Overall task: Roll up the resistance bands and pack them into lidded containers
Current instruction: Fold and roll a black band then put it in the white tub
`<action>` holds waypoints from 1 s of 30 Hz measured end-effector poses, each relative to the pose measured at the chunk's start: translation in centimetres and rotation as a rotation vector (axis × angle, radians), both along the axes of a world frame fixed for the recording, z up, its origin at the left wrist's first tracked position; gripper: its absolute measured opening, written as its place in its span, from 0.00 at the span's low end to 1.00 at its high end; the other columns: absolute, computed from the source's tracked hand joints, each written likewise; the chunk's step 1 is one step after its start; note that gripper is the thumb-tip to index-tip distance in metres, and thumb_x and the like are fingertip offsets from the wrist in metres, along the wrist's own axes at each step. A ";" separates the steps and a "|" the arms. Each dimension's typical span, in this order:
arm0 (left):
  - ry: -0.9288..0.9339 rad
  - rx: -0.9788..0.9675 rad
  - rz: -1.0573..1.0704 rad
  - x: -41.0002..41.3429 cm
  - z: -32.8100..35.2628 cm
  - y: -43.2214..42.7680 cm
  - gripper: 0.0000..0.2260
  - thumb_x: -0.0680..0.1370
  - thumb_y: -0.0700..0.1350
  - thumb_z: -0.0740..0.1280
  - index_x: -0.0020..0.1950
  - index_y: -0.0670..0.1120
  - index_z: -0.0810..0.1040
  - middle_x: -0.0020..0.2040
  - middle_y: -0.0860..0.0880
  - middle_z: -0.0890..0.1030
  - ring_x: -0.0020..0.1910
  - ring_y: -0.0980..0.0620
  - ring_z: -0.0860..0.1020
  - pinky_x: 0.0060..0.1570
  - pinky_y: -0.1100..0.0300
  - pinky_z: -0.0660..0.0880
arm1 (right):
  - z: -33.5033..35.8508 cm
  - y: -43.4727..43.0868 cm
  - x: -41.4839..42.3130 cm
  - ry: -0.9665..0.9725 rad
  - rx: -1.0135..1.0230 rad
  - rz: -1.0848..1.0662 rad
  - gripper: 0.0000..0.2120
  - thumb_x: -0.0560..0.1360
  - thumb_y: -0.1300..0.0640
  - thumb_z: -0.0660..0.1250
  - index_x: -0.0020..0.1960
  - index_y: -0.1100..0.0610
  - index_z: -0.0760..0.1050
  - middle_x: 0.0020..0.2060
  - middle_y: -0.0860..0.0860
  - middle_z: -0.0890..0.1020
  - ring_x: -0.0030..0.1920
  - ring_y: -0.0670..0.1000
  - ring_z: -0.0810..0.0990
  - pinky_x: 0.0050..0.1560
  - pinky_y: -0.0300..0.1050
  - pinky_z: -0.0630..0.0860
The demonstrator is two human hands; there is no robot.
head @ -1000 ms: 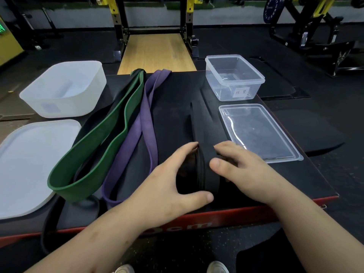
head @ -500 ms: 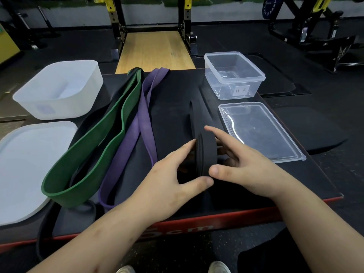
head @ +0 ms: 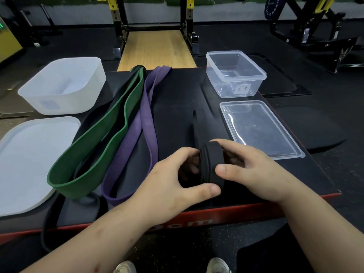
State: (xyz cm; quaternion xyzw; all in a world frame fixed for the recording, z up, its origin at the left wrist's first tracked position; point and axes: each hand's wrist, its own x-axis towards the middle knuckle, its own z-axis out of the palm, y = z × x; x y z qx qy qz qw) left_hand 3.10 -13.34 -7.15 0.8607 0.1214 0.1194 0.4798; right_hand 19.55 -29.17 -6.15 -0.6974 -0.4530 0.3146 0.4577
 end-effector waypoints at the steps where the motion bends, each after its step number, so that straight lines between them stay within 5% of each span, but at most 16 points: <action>1: 0.012 0.012 0.010 -0.1 0.1 -0.1 0.23 0.68 0.63 0.77 0.58 0.71 0.72 0.57 0.68 0.80 0.59 0.67 0.78 0.57 0.68 0.75 | 0.0 -0.1 -0.1 -0.008 -0.011 0.000 0.22 0.71 0.40 0.71 0.65 0.38 0.78 0.59 0.47 0.85 0.62 0.48 0.83 0.67 0.55 0.75; 4: 0.009 0.012 -0.001 0.0 0.2 0.1 0.24 0.69 0.66 0.75 0.61 0.71 0.71 0.60 0.69 0.79 0.61 0.68 0.77 0.60 0.65 0.75 | -0.2 0.2 -0.1 -0.049 -0.036 -0.022 0.23 0.73 0.36 0.68 0.66 0.38 0.77 0.60 0.45 0.84 0.62 0.46 0.82 0.66 0.52 0.76; 10: -0.025 -0.013 -0.024 0.4 0.2 0.5 0.33 0.72 0.55 0.78 0.65 0.80 0.63 0.65 0.78 0.70 0.68 0.73 0.68 0.66 0.68 0.67 | -0.3 1.3 -0.1 -0.078 -0.026 -0.174 0.27 0.76 0.28 0.62 0.72 0.34 0.70 0.61 0.38 0.78 0.59 0.30 0.76 0.49 0.25 0.74; 12: -0.020 -0.004 -0.013 0.8 0.0 0.3 0.33 0.72 0.57 0.77 0.68 0.76 0.63 0.66 0.77 0.71 0.69 0.73 0.68 0.69 0.63 0.67 | -0.4 1.1 0.2 -0.054 0.002 -0.135 0.29 0.75 0.29 0.64 0.74 0.32 0.66 0.62 0.38 0.78 0.61 0.30 0.76 0.54 0.29 0.75; 16: -0.029 -0.042 0.014 1.1 -0.2 0.4 0.29 0.71 0.61 0.76 0.64 0.80 0.64 0.66 0.72 0.74 0.68 0.68 0.72 0.70 0.57 0.70 | -0.9 0.6 0.9 0.010 -0.018 -0.016 0.40 0.68 0.33 0.75 0.76 0.29 0.62 0.70 0.41 0.75 0.71 0.46 0.76 0.73 0.56 0.70; 22: -0.039 -0.041 0.010 1.2 -0.5 0.9 0.30 0.73 0.51 0.76 0.64 0.78 0.67 0.66 0.67 0.77 0.67 0.64 0.75 0.69 0.54 0.72 | -1.2 1.6 1.3 -0.020 0.019 -0.118 0.41 0.67 0.21 0.66 0.76 0.28 0.60 0.68 0.38 0.77 0.70 0.43 0.75 0.73 0.57 0.71; 26: -0.027 -0.060 0.013 1.3 -0.9 0.9 0.28 0.74 0.52 0.76 0.70 0.67 0.71 0.66 0.61 0.79 0.68 0.58 0.76 0.69 0.51 0.72 | -1.0 1.1 1.6 0.043 0.009 0.004 0.42 0.68 0.34 0.77 0.76 0.30 0.61 0.70 0.41 0.76 0.72 0.46 0.75 0.74 0.56 0.70; 30: -0.032 -0.068 0.017 1.3 -0.8 0.9 0.27 0.73 0.52 0.76 0.68 0.69 0.72 0.65 0.60 0.79 0.67 0.57 0.77 0.68 0.51 0.73 | -0.6 1.1 1.5 0.056 0.036 -0.017 0.38 0.68 0.43 0.78 0.74 0.33 0.67 0.65 0.42 0.79 0.68 0.47 0.79 0.70 0.53 0.76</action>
